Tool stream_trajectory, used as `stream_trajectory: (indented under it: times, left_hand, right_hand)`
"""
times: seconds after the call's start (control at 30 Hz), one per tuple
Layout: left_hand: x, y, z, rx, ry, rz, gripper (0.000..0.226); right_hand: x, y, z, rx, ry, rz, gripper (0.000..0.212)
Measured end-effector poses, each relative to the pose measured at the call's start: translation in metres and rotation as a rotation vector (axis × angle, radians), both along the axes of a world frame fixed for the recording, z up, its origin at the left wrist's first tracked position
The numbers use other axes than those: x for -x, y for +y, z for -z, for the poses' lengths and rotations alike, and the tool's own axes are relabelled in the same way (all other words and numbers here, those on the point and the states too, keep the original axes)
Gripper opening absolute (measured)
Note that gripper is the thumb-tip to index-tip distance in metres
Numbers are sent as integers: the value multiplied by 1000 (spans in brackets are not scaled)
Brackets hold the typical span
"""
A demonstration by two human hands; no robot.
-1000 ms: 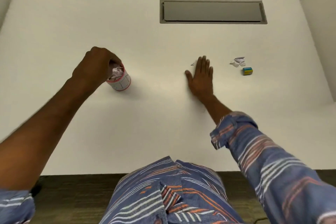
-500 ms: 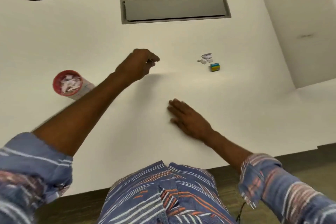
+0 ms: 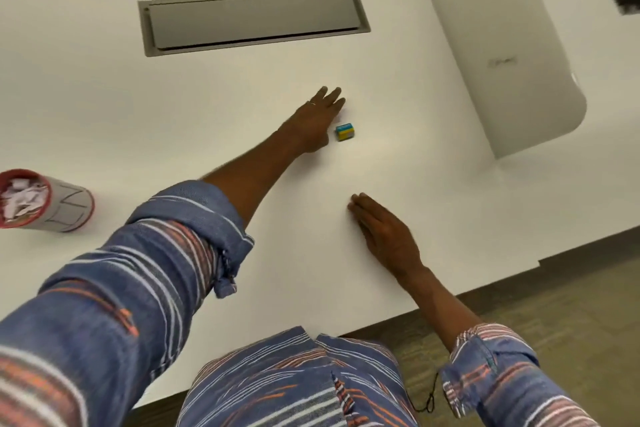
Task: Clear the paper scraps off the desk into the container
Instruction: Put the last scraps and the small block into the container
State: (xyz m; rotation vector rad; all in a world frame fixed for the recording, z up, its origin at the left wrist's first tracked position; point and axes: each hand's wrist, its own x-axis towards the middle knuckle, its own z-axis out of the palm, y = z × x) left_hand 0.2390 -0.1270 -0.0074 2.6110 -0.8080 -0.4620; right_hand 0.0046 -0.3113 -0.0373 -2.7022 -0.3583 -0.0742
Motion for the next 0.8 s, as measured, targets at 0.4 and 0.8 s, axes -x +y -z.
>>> stream_trajectory:
  times: [0.4,0.8]
  left_hand:
    - [71,89,41,175,-294,9,36]
    - [136,137,27,328,-189,-300,32]
  right_hand:
    - [43,-22,16,107,28,-203,68]
    - [-68,84,-9,176,90,-116,23]
